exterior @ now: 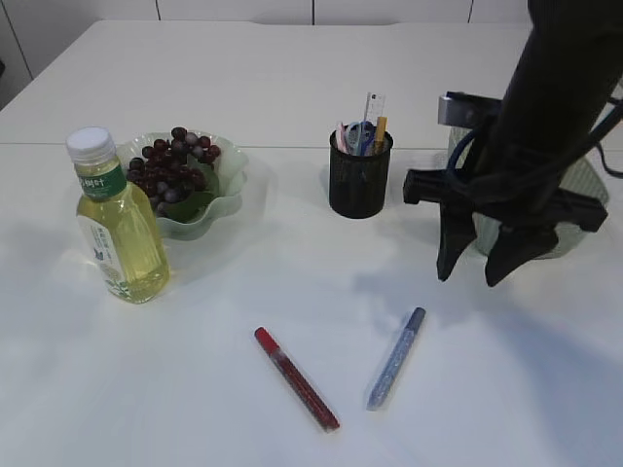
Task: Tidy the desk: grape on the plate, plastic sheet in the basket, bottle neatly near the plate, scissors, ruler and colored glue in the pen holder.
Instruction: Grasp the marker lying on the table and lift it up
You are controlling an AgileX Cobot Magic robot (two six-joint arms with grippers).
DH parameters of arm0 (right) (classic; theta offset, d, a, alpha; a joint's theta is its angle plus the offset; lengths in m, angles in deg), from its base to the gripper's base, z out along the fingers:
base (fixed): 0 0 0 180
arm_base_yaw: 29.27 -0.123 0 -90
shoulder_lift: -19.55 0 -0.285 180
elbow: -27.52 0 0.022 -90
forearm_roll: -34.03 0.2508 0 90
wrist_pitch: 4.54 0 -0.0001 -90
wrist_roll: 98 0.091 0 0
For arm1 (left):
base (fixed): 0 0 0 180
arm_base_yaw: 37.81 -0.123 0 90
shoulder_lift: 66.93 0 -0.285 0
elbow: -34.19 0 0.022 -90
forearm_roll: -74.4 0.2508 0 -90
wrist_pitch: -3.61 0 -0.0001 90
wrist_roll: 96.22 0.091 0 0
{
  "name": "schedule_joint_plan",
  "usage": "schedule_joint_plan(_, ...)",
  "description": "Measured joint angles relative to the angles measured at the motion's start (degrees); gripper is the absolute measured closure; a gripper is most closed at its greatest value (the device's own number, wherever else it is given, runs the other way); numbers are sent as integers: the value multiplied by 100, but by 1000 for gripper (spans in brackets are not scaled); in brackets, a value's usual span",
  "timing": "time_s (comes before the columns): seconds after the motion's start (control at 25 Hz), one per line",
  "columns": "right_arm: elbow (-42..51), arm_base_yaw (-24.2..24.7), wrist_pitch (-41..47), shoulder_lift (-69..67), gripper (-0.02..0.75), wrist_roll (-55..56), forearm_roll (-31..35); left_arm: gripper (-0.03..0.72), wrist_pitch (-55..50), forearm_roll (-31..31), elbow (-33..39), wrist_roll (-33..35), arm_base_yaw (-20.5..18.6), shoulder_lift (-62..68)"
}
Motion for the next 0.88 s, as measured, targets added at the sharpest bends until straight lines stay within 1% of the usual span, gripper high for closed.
schedule_joint_plan(0.24, 586, -615, -1021, 0, 356, 1146, -268, 393, 0, 109, 0, 0, 0, 0)
schedule_joint_plan(0.36, 734, -700, -1567, -11, 356, 1855, -448, 393, 0, 149, 0, 0, 0, 0)
schedule_joint_plan(0.52, 760, -700, -1700, -389, 356, 2119, -516, 393, 0, 193, 0, 0, 0, 0)
schedule_joint_plan(0.72, 774, -700, -1700, -1079, 356, 2144, -97, 393, 0, 193, 0, 0, 0, 0)
schedule_joint_plan(0.88, 774, -700, -1771, -1242, 356, 2155, 2, 393, 0, 193, 0, 5, 0, 0)
